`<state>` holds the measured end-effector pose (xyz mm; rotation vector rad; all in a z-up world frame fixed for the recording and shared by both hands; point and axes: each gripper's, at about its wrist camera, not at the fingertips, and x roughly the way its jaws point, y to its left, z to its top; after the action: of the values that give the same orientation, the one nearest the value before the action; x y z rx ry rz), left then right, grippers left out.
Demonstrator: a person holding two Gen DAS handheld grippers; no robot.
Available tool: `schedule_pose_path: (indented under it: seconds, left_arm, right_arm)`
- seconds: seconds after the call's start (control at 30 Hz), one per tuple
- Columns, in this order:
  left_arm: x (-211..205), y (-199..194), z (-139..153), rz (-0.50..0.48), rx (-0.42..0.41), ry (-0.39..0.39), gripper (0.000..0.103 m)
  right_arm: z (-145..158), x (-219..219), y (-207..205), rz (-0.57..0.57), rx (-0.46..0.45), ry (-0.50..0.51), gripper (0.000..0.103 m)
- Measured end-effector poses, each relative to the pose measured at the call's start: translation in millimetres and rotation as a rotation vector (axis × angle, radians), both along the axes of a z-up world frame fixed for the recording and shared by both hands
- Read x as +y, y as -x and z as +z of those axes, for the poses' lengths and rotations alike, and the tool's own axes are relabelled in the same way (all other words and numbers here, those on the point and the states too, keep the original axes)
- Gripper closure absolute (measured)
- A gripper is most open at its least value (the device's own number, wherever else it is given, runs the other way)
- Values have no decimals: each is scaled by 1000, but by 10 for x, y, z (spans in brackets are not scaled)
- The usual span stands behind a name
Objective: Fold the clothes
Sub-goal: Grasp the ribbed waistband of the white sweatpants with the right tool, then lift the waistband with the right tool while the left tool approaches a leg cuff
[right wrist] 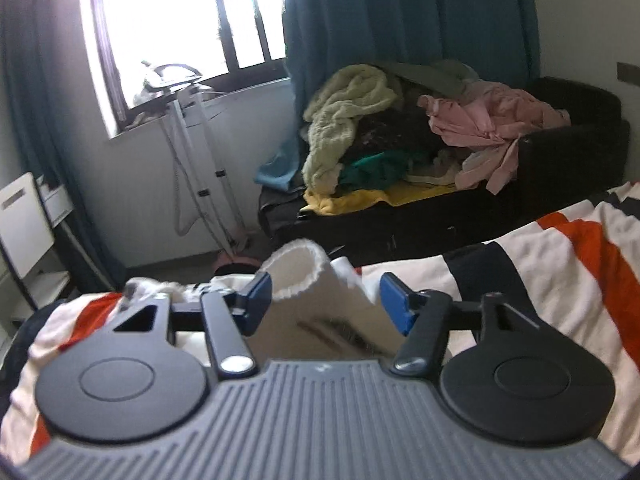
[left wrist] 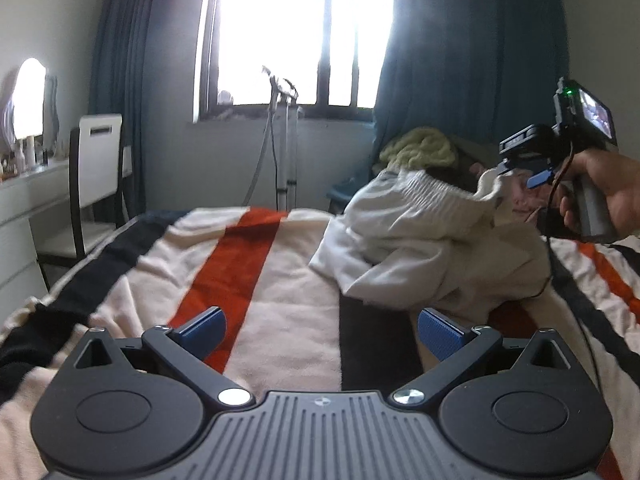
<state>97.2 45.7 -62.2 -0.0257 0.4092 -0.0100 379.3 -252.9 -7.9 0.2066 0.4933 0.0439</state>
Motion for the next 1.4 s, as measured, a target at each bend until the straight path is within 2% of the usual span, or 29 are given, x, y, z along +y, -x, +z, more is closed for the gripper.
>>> schedule_pose_path:
  seconds: [0.13,0.2,0.23,0.33,0.37,0.43,0.57,0.73,0.93,1.03,1.13,1.23,1.4]
  left_arm:
    - [77,-176,-127,11,39,16,0]
    - [115,-216,-159,20,47,24,0]
    - [131,-221,-161,22,47,29,0]
    - [156,-208,-143,38,41,34,0]
    - [151,-184,-130,43,37,31,0]
    - [135,-130,-105,51,29,24,0]
    - [20,46,-74,8,10,4,0]
    - [-109,238,-14,-32,-22,3,0]
    - [-184,466,30,-21,-64,-23,0]
    - [-246,523,44,1,-32,-19,0]
    - [-351,572,39,-13,-4,-28,0]
    - [-517,599,-22,-43,4,-100,0]
    - [-743,673,-170,-81,41,-236,0]
  right_arm:
    - [-169,34,-355,29,92,14,47]
    - [-240,9,-464,42,142,-30,48]
    - [-263,-11,-479,48,162,-63,62]
    - [-231,14,-282,24,143,-46,70]
    - [-192,31,-171,18,121,-20,82]
    - [-97,45,44,4,93,21,86]
    - [156,32,723,40,-31,59,86]
    - [305,-19,1697,91,-155,37,86]
    - [170,-104,2884,135,-224,-79,87]
    - [-25,-121,3346,138,-238,-66,87]
    - [-265,-179,3518,139,-148,-72,87]
    - [-420,-278,3420,140,-39,-143,87]
    - [-440,-354,3286,91,-30,-179,87]
